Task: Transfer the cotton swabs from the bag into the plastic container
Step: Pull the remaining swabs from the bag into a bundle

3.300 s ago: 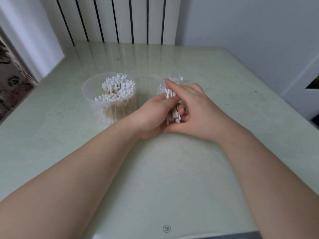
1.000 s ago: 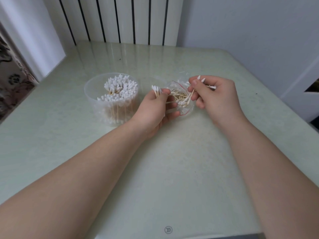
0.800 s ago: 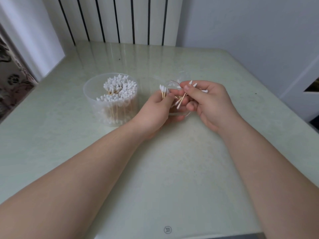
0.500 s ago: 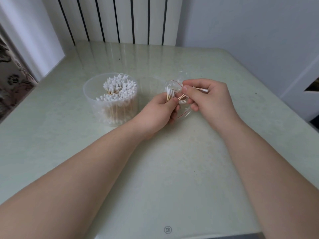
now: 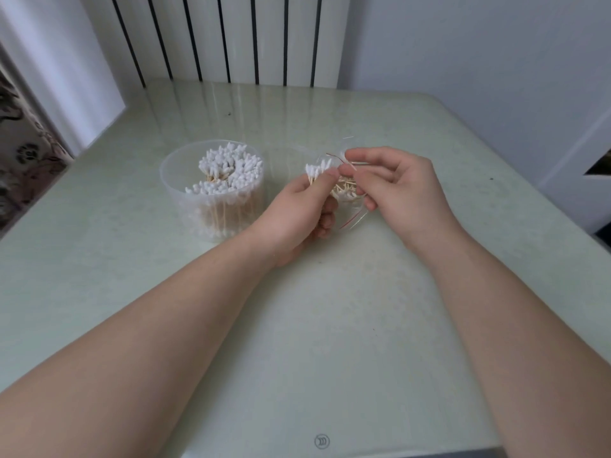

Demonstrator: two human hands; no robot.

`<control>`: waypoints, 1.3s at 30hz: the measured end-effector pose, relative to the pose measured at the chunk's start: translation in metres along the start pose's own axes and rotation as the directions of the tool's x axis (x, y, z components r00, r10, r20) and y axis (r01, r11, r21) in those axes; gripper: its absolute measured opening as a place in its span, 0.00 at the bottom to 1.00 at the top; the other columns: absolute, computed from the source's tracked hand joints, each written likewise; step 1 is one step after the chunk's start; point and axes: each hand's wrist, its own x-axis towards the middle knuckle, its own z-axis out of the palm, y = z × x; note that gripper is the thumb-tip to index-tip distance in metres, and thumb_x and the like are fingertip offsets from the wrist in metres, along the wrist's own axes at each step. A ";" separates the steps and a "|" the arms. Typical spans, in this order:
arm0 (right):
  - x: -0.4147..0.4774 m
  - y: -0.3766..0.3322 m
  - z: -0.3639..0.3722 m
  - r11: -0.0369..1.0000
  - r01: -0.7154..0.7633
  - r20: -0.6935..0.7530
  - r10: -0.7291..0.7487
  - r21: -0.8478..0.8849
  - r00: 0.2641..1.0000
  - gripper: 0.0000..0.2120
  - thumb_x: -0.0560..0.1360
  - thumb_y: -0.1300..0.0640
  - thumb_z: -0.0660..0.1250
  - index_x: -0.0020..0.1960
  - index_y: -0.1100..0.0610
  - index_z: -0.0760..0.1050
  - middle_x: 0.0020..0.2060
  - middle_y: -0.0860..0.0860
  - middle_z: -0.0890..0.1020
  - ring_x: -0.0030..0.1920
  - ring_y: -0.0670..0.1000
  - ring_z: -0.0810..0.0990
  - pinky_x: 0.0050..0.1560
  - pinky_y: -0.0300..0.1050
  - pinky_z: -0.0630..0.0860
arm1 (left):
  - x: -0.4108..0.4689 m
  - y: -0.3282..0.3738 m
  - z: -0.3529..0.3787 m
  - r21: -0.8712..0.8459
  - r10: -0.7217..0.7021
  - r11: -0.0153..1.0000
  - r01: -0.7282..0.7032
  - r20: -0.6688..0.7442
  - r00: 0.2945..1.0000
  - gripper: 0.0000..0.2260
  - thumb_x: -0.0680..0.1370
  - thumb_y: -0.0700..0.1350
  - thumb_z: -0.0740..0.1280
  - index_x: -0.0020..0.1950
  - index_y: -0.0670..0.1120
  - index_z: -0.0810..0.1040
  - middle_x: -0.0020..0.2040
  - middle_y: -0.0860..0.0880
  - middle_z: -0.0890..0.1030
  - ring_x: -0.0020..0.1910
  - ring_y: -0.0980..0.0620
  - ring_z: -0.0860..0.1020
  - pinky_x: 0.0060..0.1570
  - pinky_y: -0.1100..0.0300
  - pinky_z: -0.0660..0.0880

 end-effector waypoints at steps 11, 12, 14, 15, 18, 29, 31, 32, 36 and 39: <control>-0.007 0.003 0.006 0.977 0.057 0.050 -0.047 -0.205 0.998 0.07 0.73 0.59 0.74 0.47 0.53 0.77 0.34 0.50 0.86 0.34 0.50 0.85 0.34 0.46 0.80 | 0.003 -0.008 0.000 0.079 0.172 0.983 -0.168 -0.053 0.984 0.12 0.85 0.49 0.61 0.45 0.46 0.77 0.27 0.55 0.68 0.23 0.58 0.63 0.24 0.65 0.60; -0.006 0.005 0.005 0.972 0.069 0.047 -0.060 -0.224 0.997 0.07 0.73 0.58 0.74 0.46 0.52 0.76 0.35 0.50 0.86 0.35 0.51 0.86 0.35 0.49 0.82 | 0.004 -0.007 0.000 0.067 0.165 0.985 -0.159 -0.094 0.982 0.13 0.85 0.50 0.61 0.45 0.47 0.77 0.29 0.54 0.69 0.24 0.57 0.65 0.25 0.64 0.62; -0.003 0.011 0.004 0.944 0.093 0.009 -0.095 -0.316 0.995 0.02 0.72 0.56 0.71 0.43 0.50 0.78 0.36 0.49 0.85 0.37 0.50 0.86 0.41 0.54 0.83 | 0.005 -0.006 0.000 0.032 0.131 0.991 -0.127 -0.180 0.975 0.14 0.85 0.52 0.60 0.43 0.47 0.75 0.31 0.52 0.70 0.27 0.55 0.68 0.27 0.62 0.65; -0.001 0.014 0.002 0.911 0.100 0.000 -0.109 -0.399 0.994 0.02 0.72 0.56 0.69 0.43 0.50 0.80 0.36 0.48 0.84 0.38 0.49 0.86 0.45 0.53 0.83 | 0.005 -0.005 0.000 0.010 0.115 0.993 -0.116 -0.203 0.972 0.14 0.85 0.52 0.60 0.42 0.48 0.73 0.32 0.52 0.71 0.28 0.54 0.70 0.28 0.61 0.66; 0.000 0.015 -0.001 0.734 0.119 0.034 -0.130 -0.669 0.991 0.10 0.74 0.60 0.66 0.47 0.49 0.84 0.43 0.49 0.84 0.42 0.50 0.83 0.51 0.42 0.78 | 0.004 -0.003 0.000 -0.053 0.112 0.991 -0.127 -0.216 0.970 0.14 0.86 0.50 0.58 0.41 0.48 0.71 0.33 0.51 0.74 0.31 0.53 0.73 0.29 0.60 0.68; -0.002 0.008 -0.006 0.787 0.094 0.015 -0.107 -0.610 0.994 0.10 0.73 0.61 0.67 0.47 0.50 0.85 0.25 0.38 0.77 0.28 0.38 0.77 0.35 0.26 0.68 | 0.010 -0.009 -0.004 0.094 0.147 0.988 -0.124 -0.292 0.945 0.09 0.81 0.48 0.66 0.42 0.48 0.74 0.23 0.56 0.69 0.23 0.53 0.68 0.31 0.59 0.66; 0.000 0.007 -0.005 0.847 0.101 -0.097 -0.176 -0.521 0.980 0.11 0.72 0.63 0.66 0.43 0.51 0.85 0.22 0.42 0.76 0.25 0.43 0.74 0.31 0.28 0.67 | 0.011 -0.010 -0.004 0.113 0.150 0.986 -0.124 -0.271 0.951 0.07 0.81 0.49 0.68 0.47 0.47 0.78 0.23 0.57 0.69 0.23 0.54 0.68 0.32 0.58 0.66; 0.002 0.008 -0.005 0.855 0.109 -0.164 -0.220 -0.508 0.962 0.12 0.72 0.64 0.65 0.42 0.52 0.85 0.25 0.43 0.77 0.27 0.43 0.74 0.33 0.28 0.67 | 0.011 -0.010 -0.004 0.116 0.146 0.986 -0.119 -0.265 0.953 0.07 0.81 0.49 0.68 0.50 0.46 0.78 0.23 0.57 0.69 0.23 0.54 0.68 0.32 0.58 0.66; 0.012 0.015 -0.010 0.859 0.059 -0.325 -0.255 -0.508 0.911 0.15 0.74 0.65 0.60 0.51 0.52 0.83 0.47 0.49 0.85 0.45 0.45 0.80 0.48 0.28 0.69 | 0.012 -0.009 -0.003 0.078 0.109 0.993 -0.091 -0.261 0.959 0.06 0.83 0.46 0.63 0.48 0.48 0.78 0.27 0.55 0.70 0.22 0.55 0.67 0.30 0.61 0.66; 0.014 0.021 -0.011 0.848 -0.102 -0.249 -0.036 -0.520 0.968 0.18 0.80 0.63 0.58 0.64 0.52 0.79 0.61 0.50 0.82 0.62 0.49 0.78 0.57 0.32 0.67 | 0.011 -0.009 -0.003 0.070 0.091 0.995 -0.076 -0.245 0.965 0.07 0.84 0.45 0.62 0.48 0.49 0.78 0.32 0.52 0.70 0.24 0.55 0.68 0.28 0.62 0.67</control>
